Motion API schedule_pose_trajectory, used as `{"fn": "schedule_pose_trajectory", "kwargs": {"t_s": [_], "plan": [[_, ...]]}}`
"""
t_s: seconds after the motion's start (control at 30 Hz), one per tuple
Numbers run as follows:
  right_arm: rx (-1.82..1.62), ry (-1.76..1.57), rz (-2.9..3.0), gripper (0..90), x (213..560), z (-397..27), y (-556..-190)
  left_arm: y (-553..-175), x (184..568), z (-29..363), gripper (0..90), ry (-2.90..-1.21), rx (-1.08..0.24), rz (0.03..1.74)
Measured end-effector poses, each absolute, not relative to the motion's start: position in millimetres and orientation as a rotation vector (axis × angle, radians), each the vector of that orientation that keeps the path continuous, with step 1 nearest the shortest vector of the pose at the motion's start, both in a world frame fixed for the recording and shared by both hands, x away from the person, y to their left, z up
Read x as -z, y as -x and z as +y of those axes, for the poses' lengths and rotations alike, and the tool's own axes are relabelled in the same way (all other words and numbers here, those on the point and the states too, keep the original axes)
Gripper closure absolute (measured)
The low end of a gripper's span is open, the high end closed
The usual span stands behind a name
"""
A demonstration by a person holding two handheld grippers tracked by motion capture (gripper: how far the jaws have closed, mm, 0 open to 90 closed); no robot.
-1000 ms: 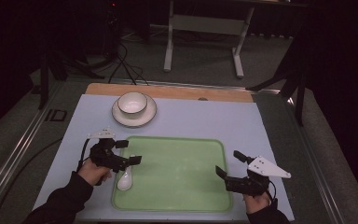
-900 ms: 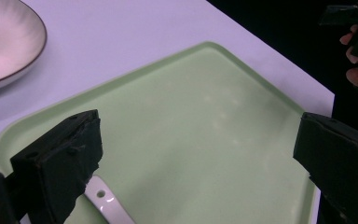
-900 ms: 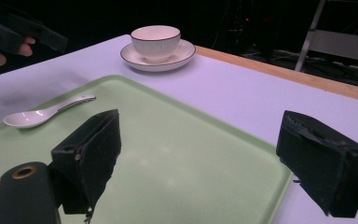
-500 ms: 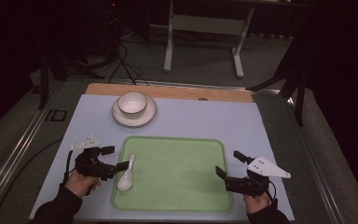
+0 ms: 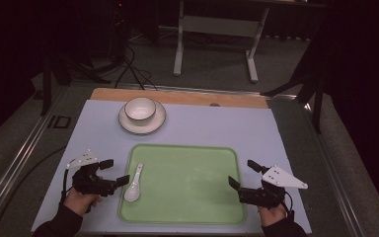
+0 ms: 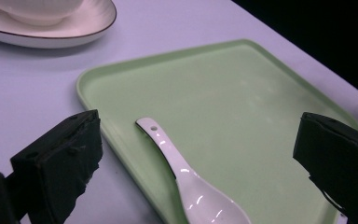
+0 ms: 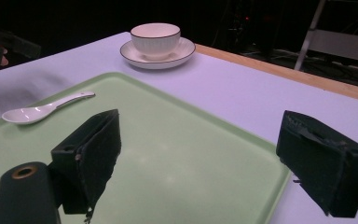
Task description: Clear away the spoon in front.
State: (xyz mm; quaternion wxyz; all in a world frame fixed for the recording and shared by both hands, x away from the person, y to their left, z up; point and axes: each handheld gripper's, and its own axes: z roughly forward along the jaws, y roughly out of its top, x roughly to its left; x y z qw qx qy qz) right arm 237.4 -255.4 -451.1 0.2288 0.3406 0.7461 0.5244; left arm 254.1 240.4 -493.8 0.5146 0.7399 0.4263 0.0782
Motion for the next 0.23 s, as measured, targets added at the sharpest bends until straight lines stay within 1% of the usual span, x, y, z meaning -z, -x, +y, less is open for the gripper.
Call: {"fn": "schedule_pose_trajectory", "kwargs": {"t_s": [0.07,0.23], "plan": [[-1.442,-0.94,2.054,13.6,451.4,-256.4,-237.4,-253.7,494.3,239.9,1.6,-1.791,-0.2,1.019],[-1.452,-0.952,2.05,13.6,451.9,-259.9,-238.2,-253.5,494.0,242.1,1.6,-1.761,-0.22,1.021]]}}
